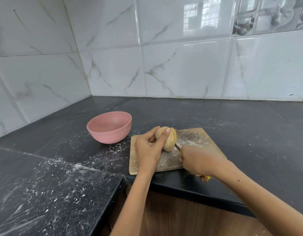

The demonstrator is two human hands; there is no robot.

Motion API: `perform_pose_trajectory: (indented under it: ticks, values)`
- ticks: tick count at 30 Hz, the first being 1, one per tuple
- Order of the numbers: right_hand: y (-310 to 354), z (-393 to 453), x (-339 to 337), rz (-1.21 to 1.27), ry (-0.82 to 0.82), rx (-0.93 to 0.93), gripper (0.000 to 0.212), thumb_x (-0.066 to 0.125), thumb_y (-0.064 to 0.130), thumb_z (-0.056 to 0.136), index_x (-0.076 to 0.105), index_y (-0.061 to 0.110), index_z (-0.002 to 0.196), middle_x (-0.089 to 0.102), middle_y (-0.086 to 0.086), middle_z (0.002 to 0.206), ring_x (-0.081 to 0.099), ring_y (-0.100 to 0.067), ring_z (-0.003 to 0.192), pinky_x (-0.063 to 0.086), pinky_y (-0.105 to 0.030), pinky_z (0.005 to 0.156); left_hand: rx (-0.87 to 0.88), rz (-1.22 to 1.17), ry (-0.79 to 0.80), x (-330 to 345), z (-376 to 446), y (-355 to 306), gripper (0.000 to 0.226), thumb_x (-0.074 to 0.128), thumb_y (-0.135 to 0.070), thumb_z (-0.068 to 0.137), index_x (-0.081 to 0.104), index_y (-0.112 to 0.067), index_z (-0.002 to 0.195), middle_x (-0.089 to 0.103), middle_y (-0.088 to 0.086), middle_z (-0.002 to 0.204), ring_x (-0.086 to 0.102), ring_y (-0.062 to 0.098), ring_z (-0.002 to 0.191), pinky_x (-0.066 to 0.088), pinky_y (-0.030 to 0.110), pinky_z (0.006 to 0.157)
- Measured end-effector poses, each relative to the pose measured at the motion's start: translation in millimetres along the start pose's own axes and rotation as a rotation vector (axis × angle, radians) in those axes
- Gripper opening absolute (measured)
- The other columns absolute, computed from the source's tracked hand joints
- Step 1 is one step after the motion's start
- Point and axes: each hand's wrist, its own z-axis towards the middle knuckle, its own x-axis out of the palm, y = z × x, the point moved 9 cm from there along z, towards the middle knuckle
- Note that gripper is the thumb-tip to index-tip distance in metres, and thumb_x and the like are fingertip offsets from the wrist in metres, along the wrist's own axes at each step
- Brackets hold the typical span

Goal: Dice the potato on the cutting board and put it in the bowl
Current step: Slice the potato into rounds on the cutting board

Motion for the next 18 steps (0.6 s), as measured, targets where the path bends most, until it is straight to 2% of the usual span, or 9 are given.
perform_pose_trajectory:
  ticks: [4, 8, 9, 11, 14, 18]
  values:
    - [5, 14, -4, -0.054, 0.029, 0.018, 0.024, 0.036, 0.003, 0.098, 0.054, 0.001, 0.082, 0.054, -0.014, 0.068, 0.045, -0.017, 0.046, 0.039, -0.021, 0.039, -0.030, -0.030, -0.013, 0, -2, 0, 0.016, 0.078, -0.018, 0.081, 0.076, -0.032, 0.075, 0.076, -0.001, 0.088, 0.071, 0.015, 0.093, 0.055, 0.048, 0.090]
    - [3, 24, -3, -0.015, 0.060, 0.032, 0.024, 0.034, 0.003, 0.099, 0.049, 0.002, 0.079, 0.049, -0.014, 0.065, 0.043, -0.020, 0.045, 0.039, -0.025, 0.038, -0.030, -0.007, 0.001, 0, -4, -3, 0.026, 0.075, -0.015, 0.083, 0.076, -0.037, 0.069, 0.075, -0.005, 0.081, 0.069, 0.011, 0.085, 0.054, 0.053, 0.088]
    - [2, 23, -1, 0.016, 0.078, 0.037, 0.022, 0.032, 0.002, 0.098, 0.047, 0.003, 0.082, 0.046, -0.013, 0.064, 0.041, -0.020, 0.045, 0.037, -0.023, 0.037, -0.038, -0.008, -0.015, -3, -4, -3, 0.022, 0.076, -0.015, 0.082, 0.077, -0.035, 0.072, 0.075, -0.004, 0.083, 0.070, 0.012, 0.087, 0.054, 0.052, 0.088]
    - [-2, 15, 1, 0.096, 0.088, 0.044, 0.018, 0.031, 0.001, 0.097, 0.045, 0.006, 0.087, 0.042, -0.010, 0.063, 0.037, -0.019, 0.045, 0.033, -0.021, 0.036, -0.081, -0.032, -0.053, -7, -3, 3, 0.014, 0.079, -0.018, 0.078, 0.077, -0.025, 0.089, 0.076, 0.001, 0.092, 0.071, 0.016, 0.095, 0.055, 0.049, 0.090]
    - [-12, -2, -6, 0.230, 0.036, 0.035, 0.018, 0.032, 0.008, 0.098, 0.046, 0.005, 0.087, 0.040, -0.006, 0.059, 0.034, -0.015, 0.042, 0.031, -0.016, 0.034, -0.147, -0.051, -0.070, -11, -4, 9, 0.039, 0.081, -0.016, 0.074, 0.070, -0.005, 0.111, 0.075, 0.004, 0.097, 0.070, 0.014, 0.097, 0.054, 0.044, 0.092]
    - [-30, -21, -25, 0.397, -0.079, 0.025, 0.029, 0.031, 0.019, 0.102, 0.054, 0.002, 0.100, 0.042, -0.005, 0.061, 0.033, -0.011, 0.038, 0.029, -0.015, 0.034, -0.148, -0.033, -0.057, -11, -4, 9, 0.048, 0.081, -0.017, 0.073, 0.067, -0.003, 0.117, 0.075, 0.004, 0.099, 0.070, 0.009, 0.096, 0.056, 0.031, 0.088]
